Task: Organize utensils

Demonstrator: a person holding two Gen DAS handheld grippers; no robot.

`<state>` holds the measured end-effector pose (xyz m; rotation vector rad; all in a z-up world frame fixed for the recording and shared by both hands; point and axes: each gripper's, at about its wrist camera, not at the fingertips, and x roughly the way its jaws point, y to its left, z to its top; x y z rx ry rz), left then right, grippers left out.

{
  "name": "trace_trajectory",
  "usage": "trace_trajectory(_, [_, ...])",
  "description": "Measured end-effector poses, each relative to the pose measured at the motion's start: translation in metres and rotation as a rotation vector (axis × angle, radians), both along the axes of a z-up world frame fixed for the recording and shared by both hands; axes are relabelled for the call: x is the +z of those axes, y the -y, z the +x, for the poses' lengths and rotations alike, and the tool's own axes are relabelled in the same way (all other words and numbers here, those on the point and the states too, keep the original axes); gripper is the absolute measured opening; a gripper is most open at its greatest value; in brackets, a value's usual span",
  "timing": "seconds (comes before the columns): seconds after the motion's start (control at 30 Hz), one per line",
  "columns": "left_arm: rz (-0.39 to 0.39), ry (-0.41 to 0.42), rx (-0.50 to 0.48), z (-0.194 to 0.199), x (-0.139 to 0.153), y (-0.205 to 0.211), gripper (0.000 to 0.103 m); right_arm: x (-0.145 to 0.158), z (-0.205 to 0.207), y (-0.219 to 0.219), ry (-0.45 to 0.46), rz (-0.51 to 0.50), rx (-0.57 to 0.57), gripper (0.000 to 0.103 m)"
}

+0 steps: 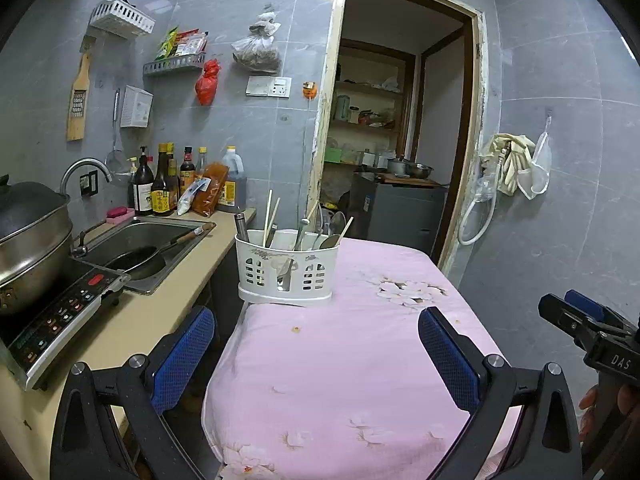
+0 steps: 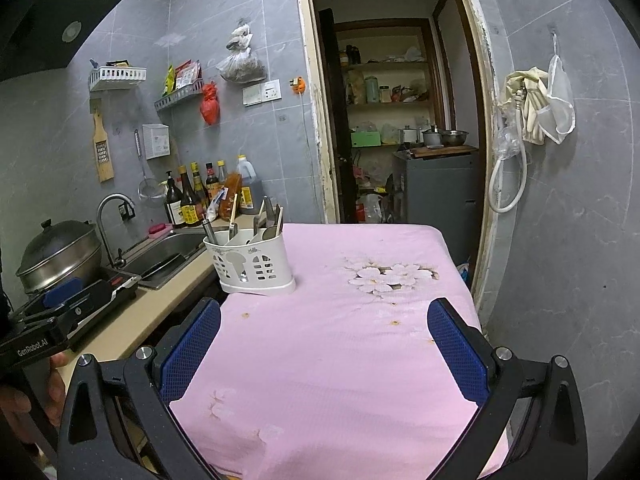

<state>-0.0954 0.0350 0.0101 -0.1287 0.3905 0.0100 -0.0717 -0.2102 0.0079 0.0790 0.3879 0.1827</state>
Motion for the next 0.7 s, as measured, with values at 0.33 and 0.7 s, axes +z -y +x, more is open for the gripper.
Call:
trace_trajectory(0.33, [-0.003,-0.001,0.005,0.0039,0.0001,-0.0043,0.103,0.0018,0.0027,-0.0059,-0.002,-0.003,0.002,0.102])
trace_trajectory(0.7, [-0.003,-0.002,0.005,0.005,0.0002,-0.006,0.103,0.0009,0.0047,-0.0058,0.0,-0.005,0.005,0.102])
